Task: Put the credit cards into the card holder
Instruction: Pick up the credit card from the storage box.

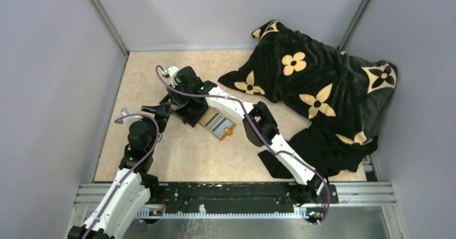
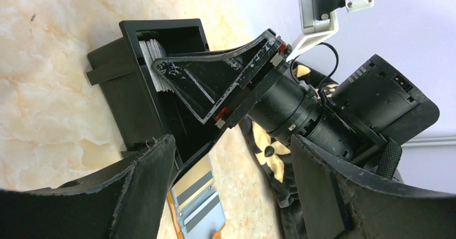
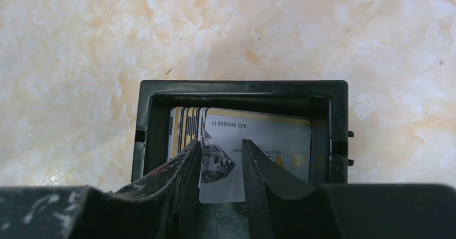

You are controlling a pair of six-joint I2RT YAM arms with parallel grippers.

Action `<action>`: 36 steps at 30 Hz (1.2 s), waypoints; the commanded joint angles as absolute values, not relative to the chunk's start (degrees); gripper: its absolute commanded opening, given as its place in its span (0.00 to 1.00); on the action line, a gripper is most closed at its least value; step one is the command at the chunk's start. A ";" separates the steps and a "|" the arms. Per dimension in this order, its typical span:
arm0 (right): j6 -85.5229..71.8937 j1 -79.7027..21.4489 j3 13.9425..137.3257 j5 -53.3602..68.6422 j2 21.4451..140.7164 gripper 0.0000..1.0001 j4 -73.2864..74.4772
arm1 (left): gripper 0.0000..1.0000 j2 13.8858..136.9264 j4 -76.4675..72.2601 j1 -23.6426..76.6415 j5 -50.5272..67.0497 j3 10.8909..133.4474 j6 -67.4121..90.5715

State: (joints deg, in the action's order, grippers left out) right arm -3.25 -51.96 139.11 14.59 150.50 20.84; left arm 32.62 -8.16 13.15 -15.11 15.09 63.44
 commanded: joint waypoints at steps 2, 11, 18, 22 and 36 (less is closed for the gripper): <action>-3.70 -52.47 138.95 15.79 145.11 0.33 21.09 | 0.84 32.59 -10.17 13.40 -14.72 14.26 64.07; -3.86 -52.55 138.96 16.44 144.13 0.29 21.21 | 0.84 32.91 -10.46 13.45 -14.59 14.06 64.34; -3.76 -52.71 138.28 16.64 143.03 0.28 21.37 | 0.84 33.13 -10.63 13.53 -14.96 14.32 64.19; -3.69 -52.80 137.77 16.72 142.40 0.27 21.22 | 0.84 33.06 -10.49 13.54 -15.08 14.33 64.13; -2.51 -52.74 137.02 11.65 141.51 0.18 23.03 | 0.84 32.95 -10.57 13.51 -15.18 14.41 64.19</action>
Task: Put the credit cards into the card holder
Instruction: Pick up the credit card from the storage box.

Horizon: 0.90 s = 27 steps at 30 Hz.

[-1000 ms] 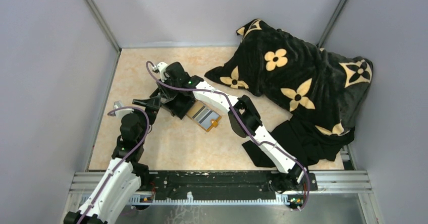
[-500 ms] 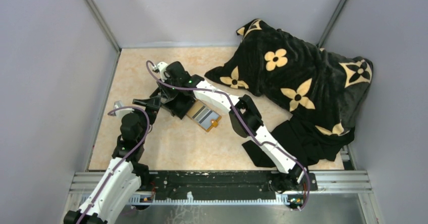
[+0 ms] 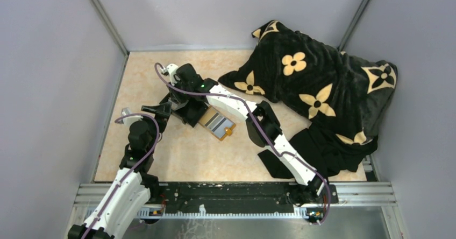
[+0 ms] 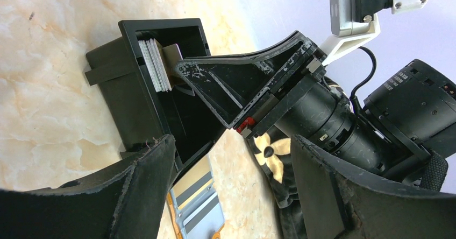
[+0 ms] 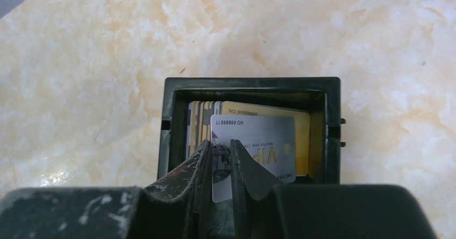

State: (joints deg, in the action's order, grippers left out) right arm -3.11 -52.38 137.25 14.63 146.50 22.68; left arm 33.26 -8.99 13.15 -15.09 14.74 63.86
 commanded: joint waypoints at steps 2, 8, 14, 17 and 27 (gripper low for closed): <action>-1.78 -52.73 136.89 8.98 141.57 0.13 23.70 | 0.84 32.96 -10.66 13.53 -15.23 14.34 64.05; 0.41 -52.73 134.22 0.19 139.62 0.00 23.03 | 0.85 33.84 -11.76 13.53 -15.28 14.15 63.44; 1.56 -52.44 131.12 -2.65 136.76 0.00 20.37 | 0.86 38.18 -15.70 13.54 -13.94 14.37 61.47; 0.75 -51.89 128.71 -2.14 134.05 0.00 18.93 | 0.86 41.22 -18.71 13.54 -12.84 14.61 59.98; -3.85 -49.90 116.52 2.92 121.81 0.00 14.17 | 0.99 50.13 -26.56 13.45 -5.70 18.09 52.10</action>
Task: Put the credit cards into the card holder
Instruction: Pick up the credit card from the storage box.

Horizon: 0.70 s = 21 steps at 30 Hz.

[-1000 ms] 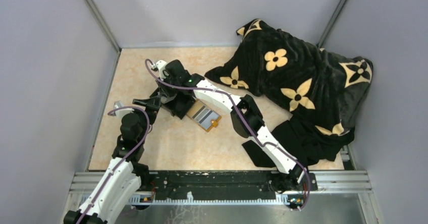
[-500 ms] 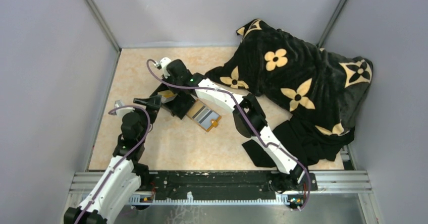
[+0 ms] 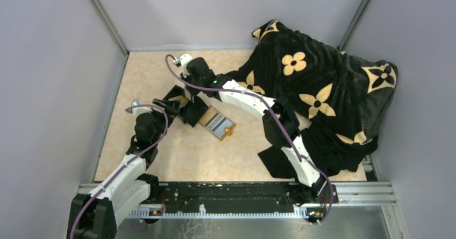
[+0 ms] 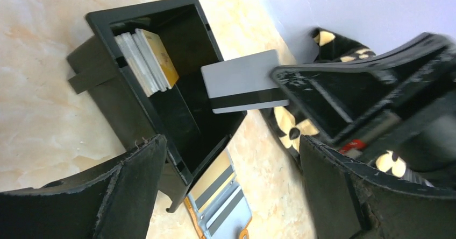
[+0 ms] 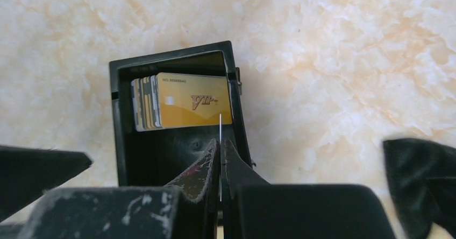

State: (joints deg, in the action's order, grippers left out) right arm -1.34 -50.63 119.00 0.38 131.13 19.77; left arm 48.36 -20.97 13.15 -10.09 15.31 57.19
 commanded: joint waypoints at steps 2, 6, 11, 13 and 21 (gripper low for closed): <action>-4.23 -49.80 113.17 3.05 119.10 0.00 13.62 | 0.99 50.72 -27.25 13.45 -4.12 18.88 49.93; -4.83 -48.78 105.95 2.96 111.27 0.00 13.69 | 0.98 51.98 -28.78 13.36 0.32 20.83 46.49; -8.88 -44.66 92.03 8.91 99.04 0.00 12.02 | 0.94 55.21 -32.97 13.36 7.90 22.55 43.96; -9.88 -42.93 86.59 11.18 93.51 0.00 11.85 | 0.92 56.49 -35.39 13.29 11.42 22.58 43.34; -14.66 -36.33 68.71 23.23 78.40 0.00 10.81 | 0.98 67.98 -45.38 13.36 36.12 26.31 41.91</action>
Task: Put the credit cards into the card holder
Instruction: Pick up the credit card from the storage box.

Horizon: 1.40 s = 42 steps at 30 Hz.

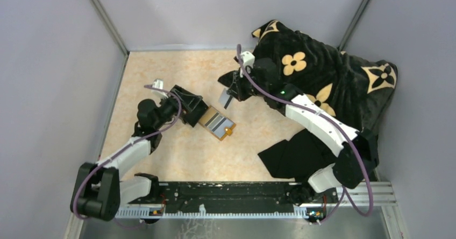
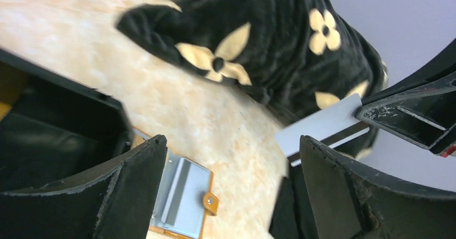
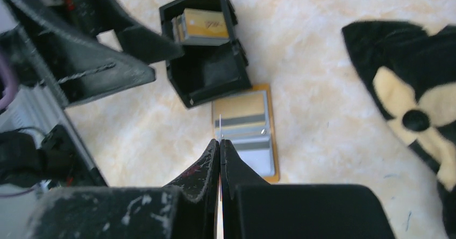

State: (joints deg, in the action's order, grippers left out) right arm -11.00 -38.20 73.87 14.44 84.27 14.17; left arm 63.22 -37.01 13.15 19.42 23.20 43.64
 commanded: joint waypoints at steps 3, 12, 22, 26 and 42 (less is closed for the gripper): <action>-16.70 -33.61 63.48 28.18 75.54 0.00 9.10 | 0.92 73.26 -53.96 13.60 45.59 26.48 44.84; -21.90 -29.95 55.48 39.68 74.76 0.00 1.79 | 0.71 82.80 -64.87 16.67 59.33 29.45 49.50; -26.67 -28.56 52.82 46.26 77.85 0.00 -5.69 | 0.59 89.92 -62.52 19.40 65.09 33.45 48.69; -27.61 -28.56 52.93 47.12 79.42 0.00 -7.37 | 0.55 91.40 -57.98 21.47 65.70 35.86 45.78; -28.96 -27.78 54.84 47.57 83.23 0.00 -9.18 | 0.00 94.57 -52.71 22.56 68.24 38.65 42.41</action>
State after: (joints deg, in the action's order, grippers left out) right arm -28.56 -28.62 52.80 46.63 83.44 -4.95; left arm 93.25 -53.60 22.39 66.24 37.01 44.49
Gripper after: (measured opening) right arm 0.006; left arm 0.014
